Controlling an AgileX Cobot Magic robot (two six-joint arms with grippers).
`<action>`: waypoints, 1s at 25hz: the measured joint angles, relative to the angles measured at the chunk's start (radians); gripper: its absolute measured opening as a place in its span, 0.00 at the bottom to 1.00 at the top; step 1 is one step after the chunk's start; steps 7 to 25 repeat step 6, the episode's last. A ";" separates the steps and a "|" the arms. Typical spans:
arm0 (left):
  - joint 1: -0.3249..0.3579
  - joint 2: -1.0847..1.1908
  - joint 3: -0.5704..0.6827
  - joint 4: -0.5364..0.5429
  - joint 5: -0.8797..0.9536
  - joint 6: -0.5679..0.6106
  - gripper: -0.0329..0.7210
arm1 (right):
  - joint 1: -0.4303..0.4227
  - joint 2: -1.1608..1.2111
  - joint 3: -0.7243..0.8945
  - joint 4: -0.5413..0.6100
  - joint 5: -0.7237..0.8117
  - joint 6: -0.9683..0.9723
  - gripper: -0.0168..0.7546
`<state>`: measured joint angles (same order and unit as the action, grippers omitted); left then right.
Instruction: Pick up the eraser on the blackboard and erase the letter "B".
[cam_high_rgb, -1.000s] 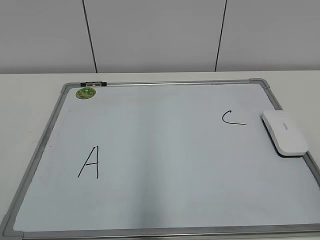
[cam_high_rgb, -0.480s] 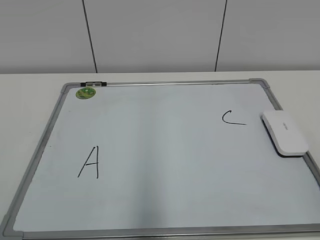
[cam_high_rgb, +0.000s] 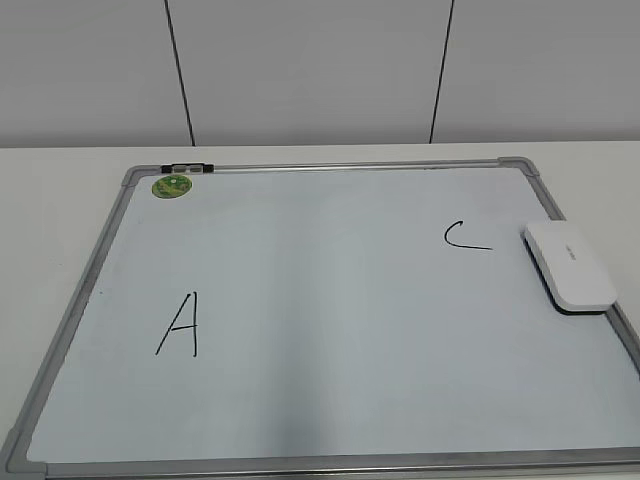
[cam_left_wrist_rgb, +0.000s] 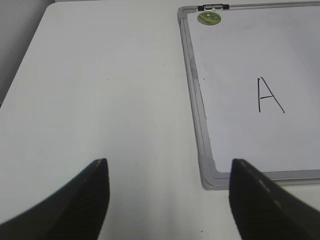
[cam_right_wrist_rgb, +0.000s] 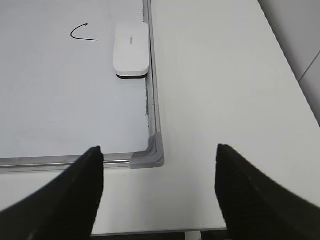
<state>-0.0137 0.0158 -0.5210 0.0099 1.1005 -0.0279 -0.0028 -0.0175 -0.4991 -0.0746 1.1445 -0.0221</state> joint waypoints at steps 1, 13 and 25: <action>0.000 0.000 0.000 0.000 0.000 0.000 0.79 | 0.000 0.000 0.000 0.000 0.000 0.000 0.69; 0.000 0.000 0.000 0.000 0.000 0.000 0.79 | 0.000 0.000 0.000 0.000 0.000 0.000 0.69; 0.000 0.000 0.000 0.000 0.000 0.000 0.79 | 0.000 0.000 0.000 0.000 0.000 0.000 0.69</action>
